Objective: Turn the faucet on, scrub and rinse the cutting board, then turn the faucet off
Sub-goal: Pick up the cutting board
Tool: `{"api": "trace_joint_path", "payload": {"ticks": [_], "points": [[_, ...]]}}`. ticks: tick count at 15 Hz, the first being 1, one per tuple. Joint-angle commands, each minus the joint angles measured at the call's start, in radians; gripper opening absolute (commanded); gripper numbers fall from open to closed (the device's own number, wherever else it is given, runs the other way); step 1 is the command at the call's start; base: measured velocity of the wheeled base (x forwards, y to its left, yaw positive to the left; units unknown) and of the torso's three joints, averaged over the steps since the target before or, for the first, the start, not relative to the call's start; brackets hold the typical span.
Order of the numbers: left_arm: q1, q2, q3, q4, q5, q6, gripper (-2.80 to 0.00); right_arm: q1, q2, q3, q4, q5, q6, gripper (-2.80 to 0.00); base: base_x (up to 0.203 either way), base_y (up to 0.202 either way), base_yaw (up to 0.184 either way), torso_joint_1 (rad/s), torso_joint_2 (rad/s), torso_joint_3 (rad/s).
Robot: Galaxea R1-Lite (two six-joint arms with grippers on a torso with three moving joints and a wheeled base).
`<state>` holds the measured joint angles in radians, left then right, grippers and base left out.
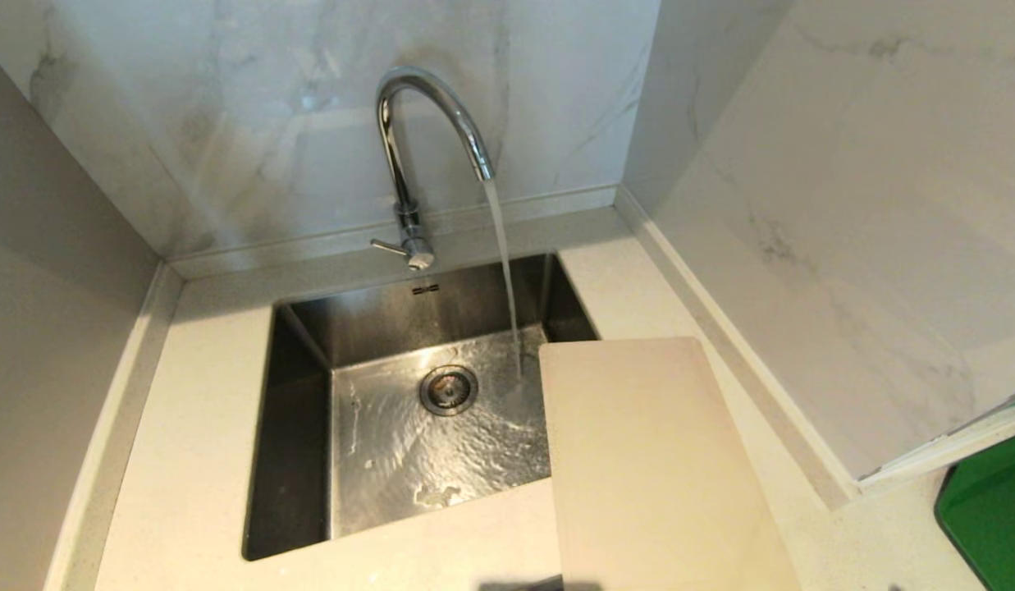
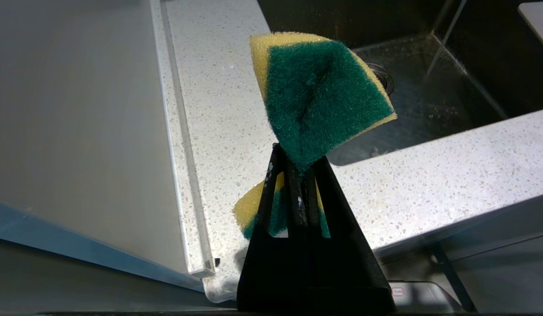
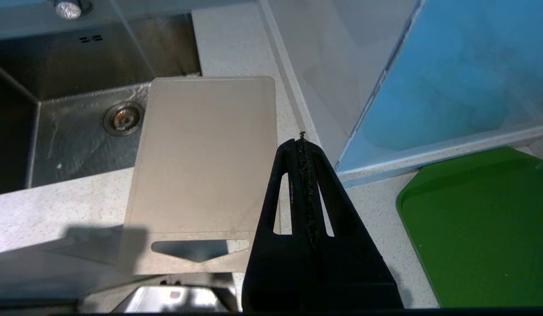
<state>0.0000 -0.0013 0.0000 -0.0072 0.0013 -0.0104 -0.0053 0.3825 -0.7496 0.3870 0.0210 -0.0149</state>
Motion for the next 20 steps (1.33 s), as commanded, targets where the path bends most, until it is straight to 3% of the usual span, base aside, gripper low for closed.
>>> {"api": "trace_joint_path", "payload": {"ticks": [1, 4, 10, 13, 15, 20], "points": [[0.000, -0.001, 0.003, 0.000, 0.000, -0.001, -2.80, 0.000, 0.171, -0.145, 0.096, 0.020, 0.000, -2.80, 0.000, 0.000, 0.000, 0.000, 0.00, 0.000], [0.000, -0.001, 0.003, -0.001, 0.000, -0.002, -2.80, 0.001, 0.308, -0.242, 0.204, 0.050, -0.014, -2.80, 0.000, 0.000, 0.000, 0.000, 0.00, 0.000], [0.000, 0.000, 0.003, 0.000, 0.000, 0.000, -2.80, 0.001, 0.484, -0.334, 0.353, 0.129, -0.291, -2.80, 0.000, 0.000, 0.000, 0.000, 0.00, 0.000], [0.000, -0.001, 0.003, 0.000, 0.000, -0.002, -2.80, 0.009, 0.572, -0.425, 0.525, 0.189, -0.365, -2.80, 0.000, 0.000, 0.000, 0.000, 0.00, 0.000], [0.000, 0.000, 0.003, 0.000, 0.000, -0.002, -2.80, 0.066, 0.636, -0.449, 0.593, 0.197, -0.403, -2.80, 0.000, 0.000, 0.000, 0.000, 0.00, 0.000], [0.000, -0.001, 0.003, 0.000, 0.000, 0.000, -2.80, 0.124, 0.799, -0.459, 0.608, 0.196, -0.496, -2.80, 0.000, 0.000, 0.000, 0.000, 0.00, 0.000]]}}
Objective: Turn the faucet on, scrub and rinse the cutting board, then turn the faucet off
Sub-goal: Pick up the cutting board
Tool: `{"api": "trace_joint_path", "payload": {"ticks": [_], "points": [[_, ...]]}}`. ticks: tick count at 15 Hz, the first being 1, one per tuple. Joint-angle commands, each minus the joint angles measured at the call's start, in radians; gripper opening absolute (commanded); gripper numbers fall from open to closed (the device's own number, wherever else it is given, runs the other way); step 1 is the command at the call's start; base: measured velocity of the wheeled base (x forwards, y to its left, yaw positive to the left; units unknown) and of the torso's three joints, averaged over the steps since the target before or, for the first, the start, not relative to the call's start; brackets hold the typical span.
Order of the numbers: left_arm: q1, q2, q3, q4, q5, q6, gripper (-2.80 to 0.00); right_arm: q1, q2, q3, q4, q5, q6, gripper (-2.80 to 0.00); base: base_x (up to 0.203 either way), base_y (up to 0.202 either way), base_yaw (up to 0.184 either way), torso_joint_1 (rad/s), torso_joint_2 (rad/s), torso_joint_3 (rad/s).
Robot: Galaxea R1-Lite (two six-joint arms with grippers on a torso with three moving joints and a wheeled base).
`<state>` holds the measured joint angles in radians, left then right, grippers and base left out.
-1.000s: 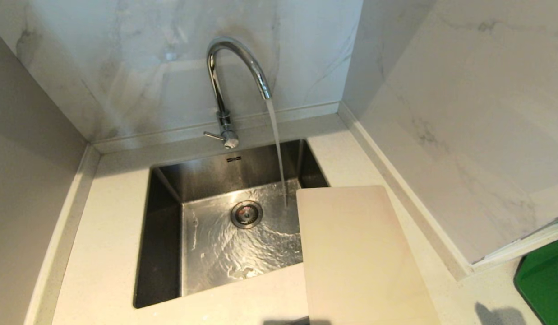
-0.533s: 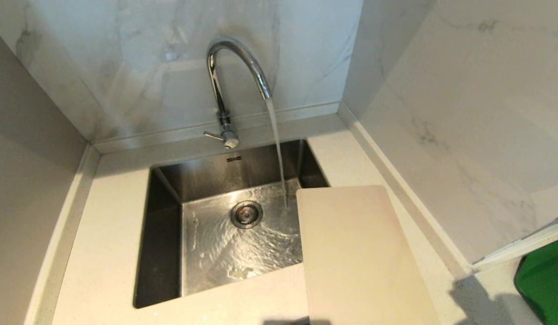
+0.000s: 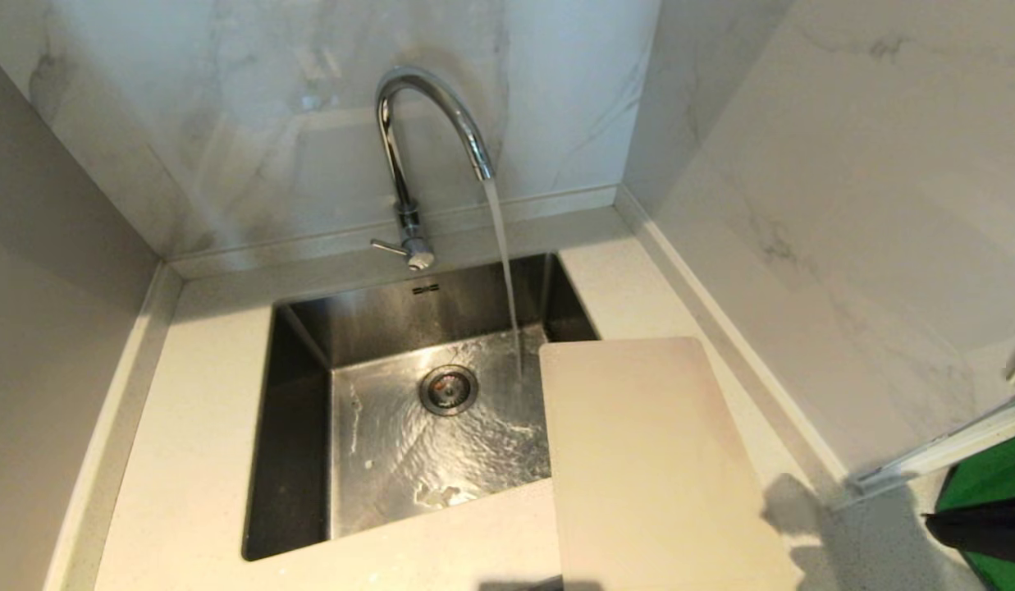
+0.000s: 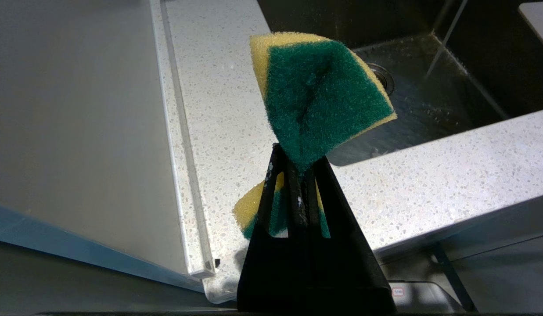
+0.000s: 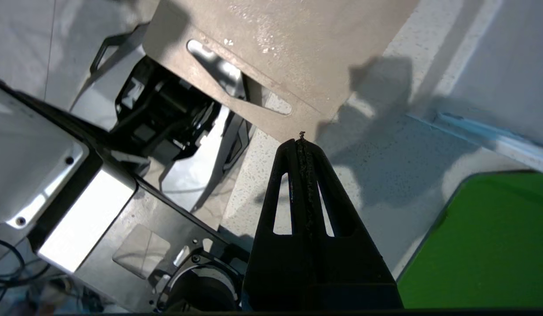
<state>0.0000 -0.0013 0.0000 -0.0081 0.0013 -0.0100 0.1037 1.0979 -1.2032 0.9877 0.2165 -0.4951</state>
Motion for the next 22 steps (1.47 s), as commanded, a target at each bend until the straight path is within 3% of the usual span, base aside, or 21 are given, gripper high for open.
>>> {"api": "trace_joint_path", "payload": {"ticks": [1, 9, 15, 16, 19, 22], "points": [[0.000, 0.000, 0.003, 0.000, 0.000, -0.001, -2.80, 0.024, 0.118, -0.011, 0.007, 0.000, -0.024, -2.80, 0.000, 0.000, 0.000, 0.000, 0.00, 0.000], [0.000, 0.000, 0.003, 0.000, 0.000, -0.001, -2.80, 0.076, 0.293, -0.022, 0.002, -0.039, -0.127, -2.80, 0.000, 0.000, 0.000, 0.000, 0.00, 0.000], [0.000, -0.002, 0.003, 0.000, 0.000, -0.001, -2.80, 0.199, 0.374, -0.011, 0.001, -0.202, -0.176, -2.80, 0.000, 0.000, 0.000, 0.000, 0.00, 0.000], [0.000, -0.001, 0.003, 0.000, 0.000, -0.001, -2.80, 0.228, 0.387, 0.000, 0.000, -0.237, -0.177, 0.00, 0.000, 0.000, 0.000, 0.000, 0.00, 0.000], [0.000, -0.002, 0.003, 0.000, 0.000, -0.001, -2.80, 0.311, 0.397, 0.090, -0.032, -0.304, -0.180, 0.00, 0.000, 0.000, 0.000, 0.000, 0.00, 0.000], [0.000, 0.000, 0.003, 0.000, 0.000, -0.001, -2.80, 0.358, 0.405, 0.223, -0.197, -0.357, -0.223, 0.00, 0.000, 0.000, 0.000, 0.000, 0.00, 0.000]]}}
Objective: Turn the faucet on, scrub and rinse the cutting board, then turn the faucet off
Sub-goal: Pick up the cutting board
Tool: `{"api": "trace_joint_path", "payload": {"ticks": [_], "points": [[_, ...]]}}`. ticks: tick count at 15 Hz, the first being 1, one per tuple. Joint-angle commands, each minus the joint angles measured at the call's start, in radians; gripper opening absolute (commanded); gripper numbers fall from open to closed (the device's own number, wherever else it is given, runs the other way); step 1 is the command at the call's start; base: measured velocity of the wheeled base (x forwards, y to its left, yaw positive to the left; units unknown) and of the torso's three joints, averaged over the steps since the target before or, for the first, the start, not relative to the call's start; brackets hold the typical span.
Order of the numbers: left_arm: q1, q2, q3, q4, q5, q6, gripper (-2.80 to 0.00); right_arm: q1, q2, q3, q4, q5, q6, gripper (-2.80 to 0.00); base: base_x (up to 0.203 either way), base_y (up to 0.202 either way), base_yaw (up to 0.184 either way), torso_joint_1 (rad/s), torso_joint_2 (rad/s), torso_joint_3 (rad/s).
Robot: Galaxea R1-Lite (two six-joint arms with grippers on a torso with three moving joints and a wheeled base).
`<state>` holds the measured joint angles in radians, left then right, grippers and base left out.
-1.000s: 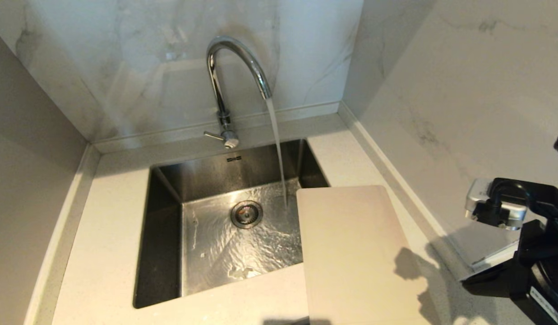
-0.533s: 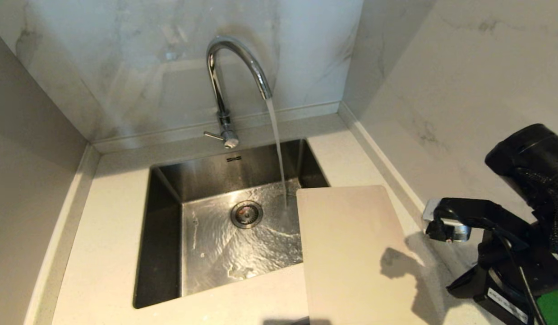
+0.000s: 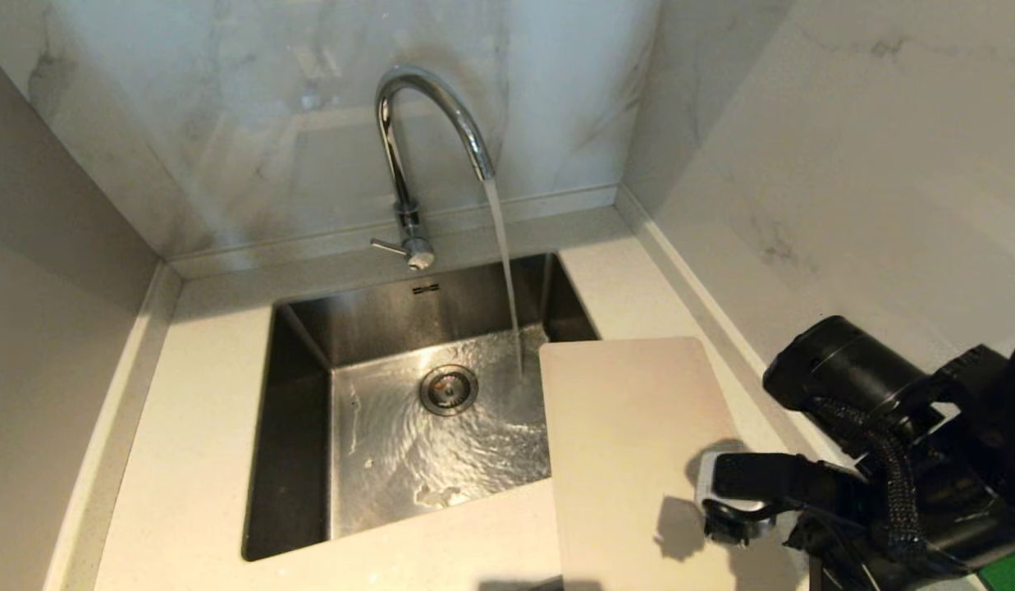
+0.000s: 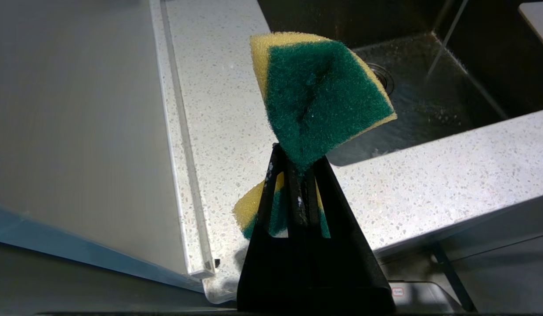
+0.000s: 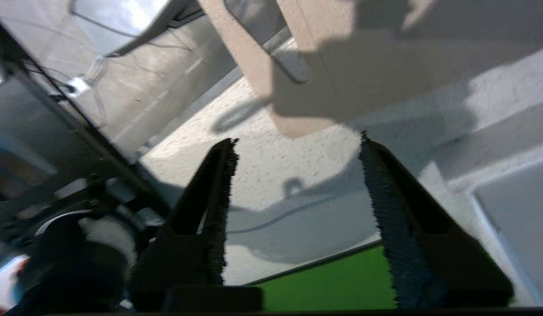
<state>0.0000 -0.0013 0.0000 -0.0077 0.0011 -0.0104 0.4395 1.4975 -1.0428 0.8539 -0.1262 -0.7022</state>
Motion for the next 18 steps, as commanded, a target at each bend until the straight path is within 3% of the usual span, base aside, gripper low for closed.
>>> {"api": "trace_joint_path", "payload": {"ticks": [1, 9, 14, 18], "points": [[0.000, 0.000, 0.003, 0.000, 0.000, 0.000, -2.80, 0.027, 0.008, 0.097, -0.112, -0.023, -0.054, 0.00, 0.000, 0.000, 0.000, 0.000, 0.00, 0.000], [0.000, 0.000, 0.002, 0.000, 0.000, 0.000, -2.80, 0.095, 0.050, 0.159, -0.156, -0.030, -0.194, 0.00, 0.000, 0.000, 0.000, 0.000, 0.00, 0.000], [0.000, 0.000, 0.003, 0.000, 0.000, 0.000, -2.80, 0.139, 0.090, 0.267, -0.376, -0.027, -0.227, 0.00, 0.000, 0.000, 0.000, 0.000, 0.00, 0.000], [0.000, -0.001, 0.003, 0.000, 0.000, 0.000, -2.80, 0.157, 0.121, 0.303, -0.417, -0.023, -0.232, 0.00, 0.000, 0.000, 0.000, 0.000, 0.00, 0.000]]}}
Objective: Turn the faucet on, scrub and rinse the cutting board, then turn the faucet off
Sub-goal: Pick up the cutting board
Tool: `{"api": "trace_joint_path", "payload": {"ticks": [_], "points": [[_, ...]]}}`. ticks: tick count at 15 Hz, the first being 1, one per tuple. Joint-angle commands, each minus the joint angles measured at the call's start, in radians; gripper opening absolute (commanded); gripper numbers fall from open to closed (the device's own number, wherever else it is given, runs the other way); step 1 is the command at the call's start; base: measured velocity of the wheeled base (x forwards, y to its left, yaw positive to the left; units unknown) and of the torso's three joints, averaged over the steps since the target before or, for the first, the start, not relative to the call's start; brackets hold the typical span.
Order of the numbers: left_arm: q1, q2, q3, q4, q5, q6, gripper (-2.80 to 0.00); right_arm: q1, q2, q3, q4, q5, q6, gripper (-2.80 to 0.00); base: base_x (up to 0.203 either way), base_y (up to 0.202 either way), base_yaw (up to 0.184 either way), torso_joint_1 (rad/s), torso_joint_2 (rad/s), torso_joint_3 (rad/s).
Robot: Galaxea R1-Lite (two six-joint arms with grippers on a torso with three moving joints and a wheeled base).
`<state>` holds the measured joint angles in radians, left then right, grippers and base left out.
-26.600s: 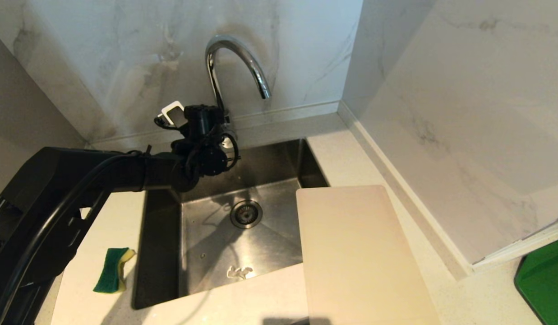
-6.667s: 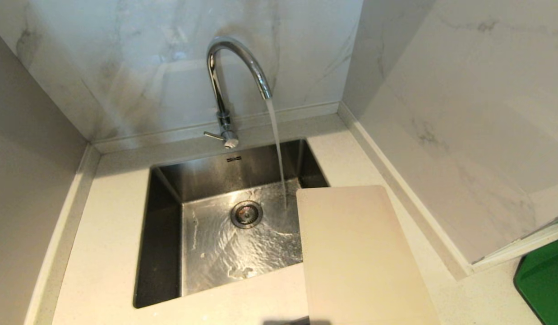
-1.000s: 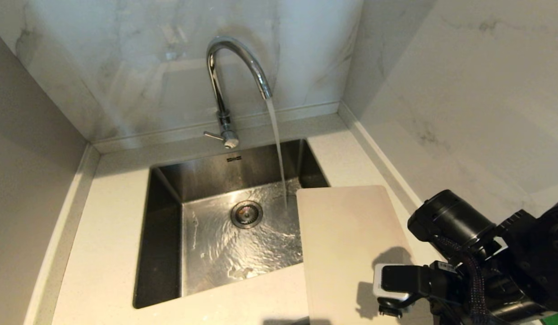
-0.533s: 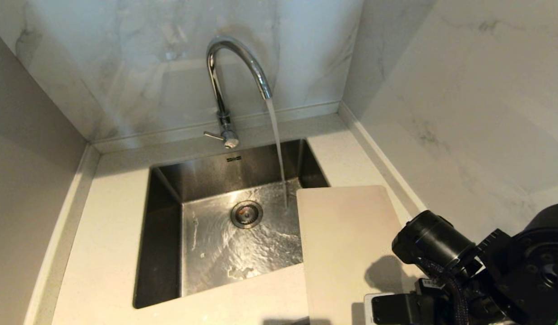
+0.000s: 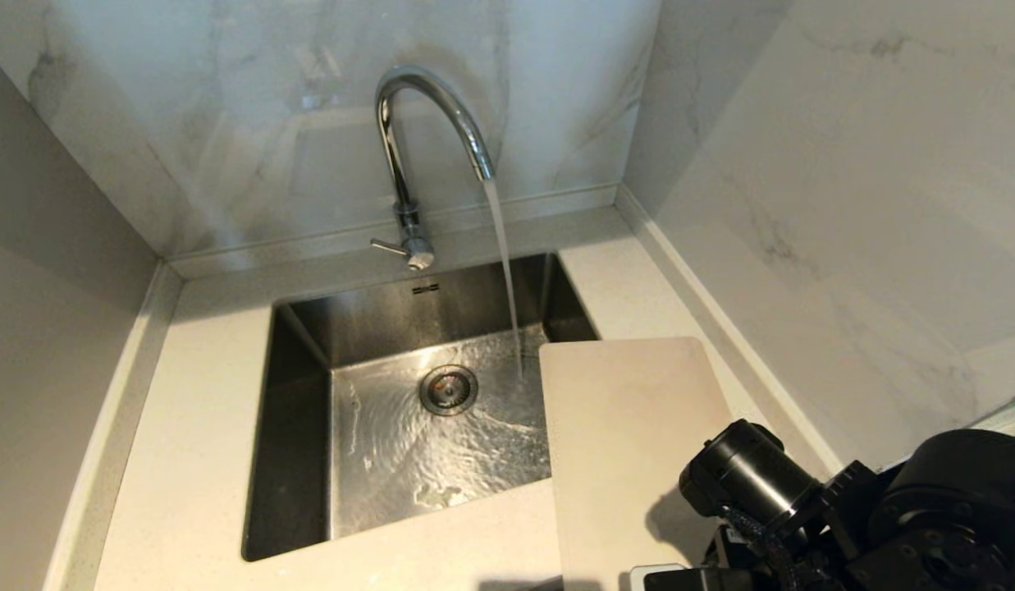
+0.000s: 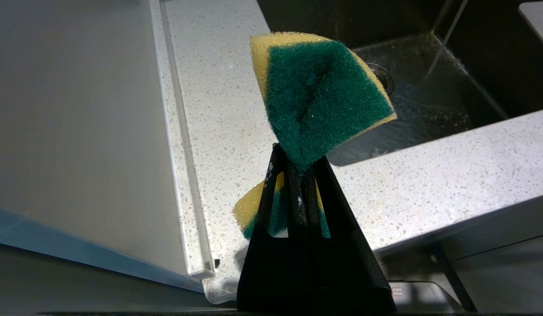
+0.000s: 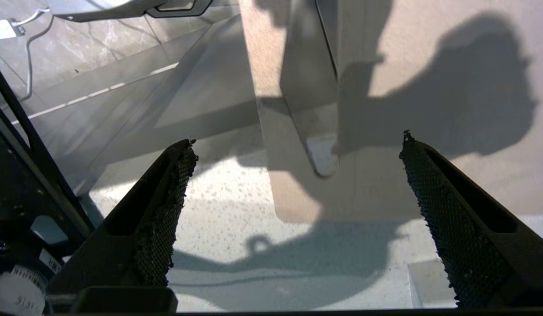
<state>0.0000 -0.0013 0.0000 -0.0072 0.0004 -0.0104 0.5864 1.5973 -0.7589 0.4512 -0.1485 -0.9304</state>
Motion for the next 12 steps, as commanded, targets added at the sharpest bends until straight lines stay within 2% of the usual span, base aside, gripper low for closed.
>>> {"api": "trace_joint_path", "payload": {"ticks": [1, 9, 12], "points": [[0.000, 0.000, 0.002, 0.000, 0.001, 0.000, -2.80, 0.017, 0.033, 0.035, -0.055, 0.000, -0.004, 0.00, 0.000, 0.000, 0.000, 0.000, 0.00, 0.000], [0.000, 0.000, 0.002, 0.001, 0.001, 0.000, -2.80, 0.043, 0.130, 0.142, -0.243, 0.016, 0.004, 0.00, 0.000, 0.000, 0.000, 0.000, 0.00, 0.000], [0.000, -0.002, 0.002, 0.000, 0.000, 0.000, -2.80, 0.043, 0.145, 0.156, -0.265, 0.044, 0.005, 0.00, 0.000, 0.000, 0.000, 0.000, 0.00, 0.000]]}}
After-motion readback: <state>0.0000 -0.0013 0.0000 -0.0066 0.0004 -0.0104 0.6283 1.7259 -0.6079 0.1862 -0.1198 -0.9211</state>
